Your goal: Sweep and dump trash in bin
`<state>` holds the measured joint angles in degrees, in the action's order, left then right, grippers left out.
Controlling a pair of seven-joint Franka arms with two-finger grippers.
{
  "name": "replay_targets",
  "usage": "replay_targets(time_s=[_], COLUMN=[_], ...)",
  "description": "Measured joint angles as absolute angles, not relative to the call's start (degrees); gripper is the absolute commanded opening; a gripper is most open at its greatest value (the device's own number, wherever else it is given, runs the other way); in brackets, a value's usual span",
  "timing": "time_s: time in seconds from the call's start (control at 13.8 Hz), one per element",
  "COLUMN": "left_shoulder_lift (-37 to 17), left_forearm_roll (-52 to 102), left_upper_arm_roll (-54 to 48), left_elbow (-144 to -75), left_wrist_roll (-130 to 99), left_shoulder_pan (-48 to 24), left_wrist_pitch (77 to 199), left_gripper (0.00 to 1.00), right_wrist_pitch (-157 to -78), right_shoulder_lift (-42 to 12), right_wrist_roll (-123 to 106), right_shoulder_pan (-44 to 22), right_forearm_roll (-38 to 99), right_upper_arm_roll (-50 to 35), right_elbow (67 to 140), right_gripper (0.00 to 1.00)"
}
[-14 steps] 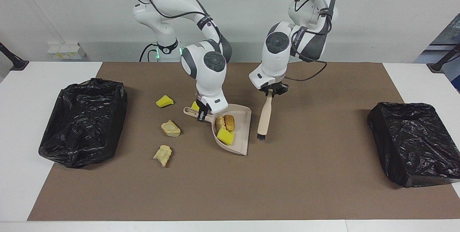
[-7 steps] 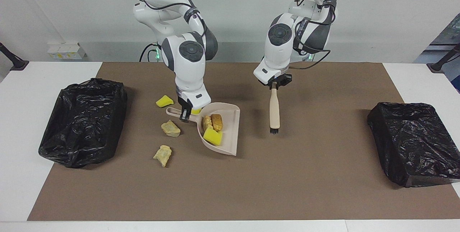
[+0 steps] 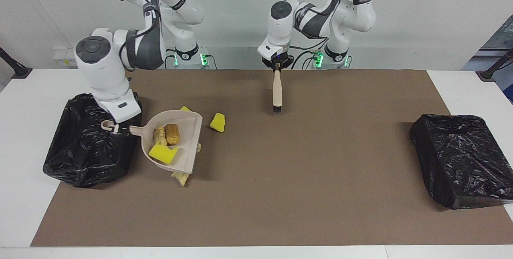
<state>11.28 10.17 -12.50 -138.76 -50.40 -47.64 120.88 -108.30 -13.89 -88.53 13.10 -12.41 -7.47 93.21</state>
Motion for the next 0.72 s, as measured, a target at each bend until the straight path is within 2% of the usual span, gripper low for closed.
replay_targets(time_s=[0.14, 0.43, 0.51, 0.58, 0.65, 0.72], left_shoulder_lift=[11.27, 11.09, 10.96, 10.91, 10.9, 10.9], left_forearm_roll=[10.18, 10.19, 10.19, 10.19, 10.19, 10.19], left_upper_arm_roll=[-12.53, -12.16, -12.0, -11.87, -11.77, -11.7], left_elbow=[-141.28, -143.25, -143.32, -143.32, -143.32, -143.32], left_wrist_roll=[-55.92, -55.99, -55.41, -54.98, -54.72, -54.28], left_shoulder_pan=[-50.72, -51.26, -51.25, -51.25, -51.25, -51.25], left_wrist_pitch=[125.0, 126.39, 126.41, 126.41, 126.41, 126.41], left_gripper=[0.0, 0.0, 0.07, 0.21, 0.5, 0.64], right_wrist_pitch=[-108.26, -108.26, -108.22, -108.14, -108.06, -108.04], right_shoulder_lift=[-13.9, -13.81, -13.64, -13.36, -13.04, -12.82], right_wrist_roll=[-93.0, -99.76, -100.26, -100.33, -100.33, -100.37], right_shoulder_pan=[17.16, 23.12, 23.72, 24.31, 25.11, 25.93], right_forearm_roll=[-13.04, -20.52, -23.48, -26.18, -28.4, -29.79], right_upper_arm_roll=[-7.35, -7.2, -7.2, -7.21, -7.18, -7.18], right_elbow=[92.37, 90.61, 90.08, 89.87, 89.87, 89.97], right_gripper=[0.0, 0.0, 0.0, 0.0, 0.0, 0.0])
